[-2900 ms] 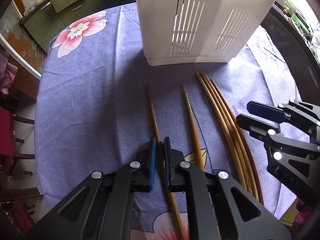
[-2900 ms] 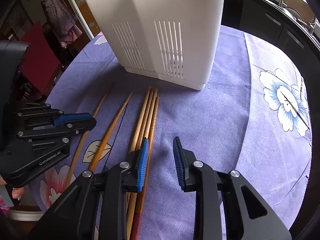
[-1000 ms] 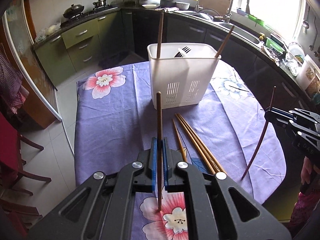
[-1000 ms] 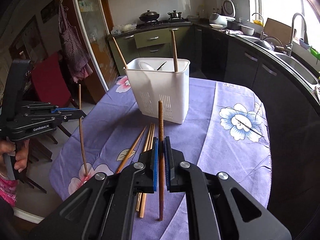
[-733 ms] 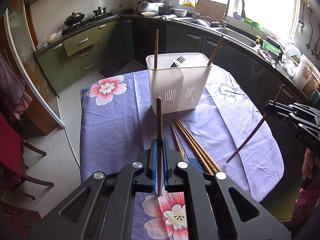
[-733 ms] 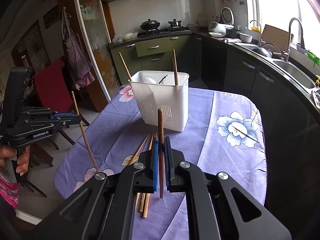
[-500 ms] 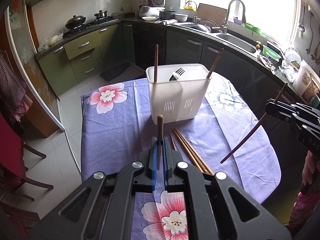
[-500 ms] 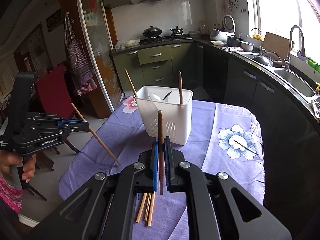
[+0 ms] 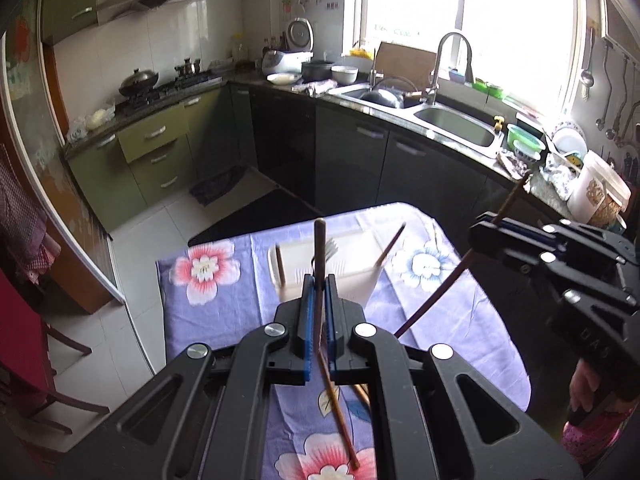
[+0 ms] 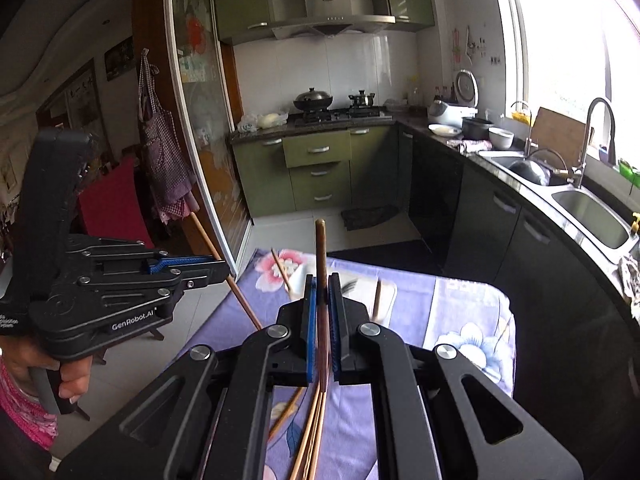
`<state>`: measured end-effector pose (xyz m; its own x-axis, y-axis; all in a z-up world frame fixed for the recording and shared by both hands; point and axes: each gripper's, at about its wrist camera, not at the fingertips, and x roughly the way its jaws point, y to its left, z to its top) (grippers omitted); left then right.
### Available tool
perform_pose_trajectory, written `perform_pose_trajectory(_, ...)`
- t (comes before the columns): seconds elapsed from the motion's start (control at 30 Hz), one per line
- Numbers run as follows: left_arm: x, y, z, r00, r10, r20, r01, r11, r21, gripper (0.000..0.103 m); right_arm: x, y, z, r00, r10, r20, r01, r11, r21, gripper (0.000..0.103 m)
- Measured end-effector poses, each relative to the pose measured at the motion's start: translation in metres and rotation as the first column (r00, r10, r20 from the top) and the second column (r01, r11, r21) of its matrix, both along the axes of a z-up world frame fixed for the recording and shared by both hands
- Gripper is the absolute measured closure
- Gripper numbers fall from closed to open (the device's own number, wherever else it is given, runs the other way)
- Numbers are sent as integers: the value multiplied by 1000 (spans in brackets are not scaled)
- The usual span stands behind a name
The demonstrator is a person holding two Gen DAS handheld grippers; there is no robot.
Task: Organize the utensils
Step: 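Carry the chopsticks upright to the white holder and lower them in with both grippers, then open both grippers and move back down to the loose chopsticks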
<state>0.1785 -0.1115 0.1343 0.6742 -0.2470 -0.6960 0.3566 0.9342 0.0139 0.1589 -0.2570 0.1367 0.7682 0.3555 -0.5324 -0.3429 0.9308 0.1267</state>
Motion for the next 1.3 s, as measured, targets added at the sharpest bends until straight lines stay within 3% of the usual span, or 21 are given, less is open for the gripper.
perform_pose_trajectory(0.23,16,-12,50,994,13,104,-11,1000,-21,98,34,9,42,998,-29,63,28,1000,14,96)
perform_pose_trajectory(0.37,32,-19,60,986,43,162,-44,999,4,98,58,13,54,992,-76,97,78,997,-11,97)
perform_pose_trajectory(0.47,52,-24,51,984,63,164,-67,998,20,98,81,17,45,993,-93,74,95,995,-24,97)
perform_pose_trajectory(0.67,87,-24,7,994,75,83,-77,997,18,98,121,19,4,996,-93,-10,93,994,-54,97)
perform_pose_trajectory(0.97,100,-15,-40,998,59,-23,-58,998,28,98,140,14,-50,992,-86,-95,78,994,-78,96)
perform_pose_trajectory(1.13,92,-16,-35,999,51,-8,-50,998,27,94,135,11,-48,993,-86,-86,79,994,-74,96)
perform_pose_trajectory(1.3,70,-15,-17,999,37,27,-37,999,20,89,102,7,-21,997,-71,-30,70,997,-45,93)
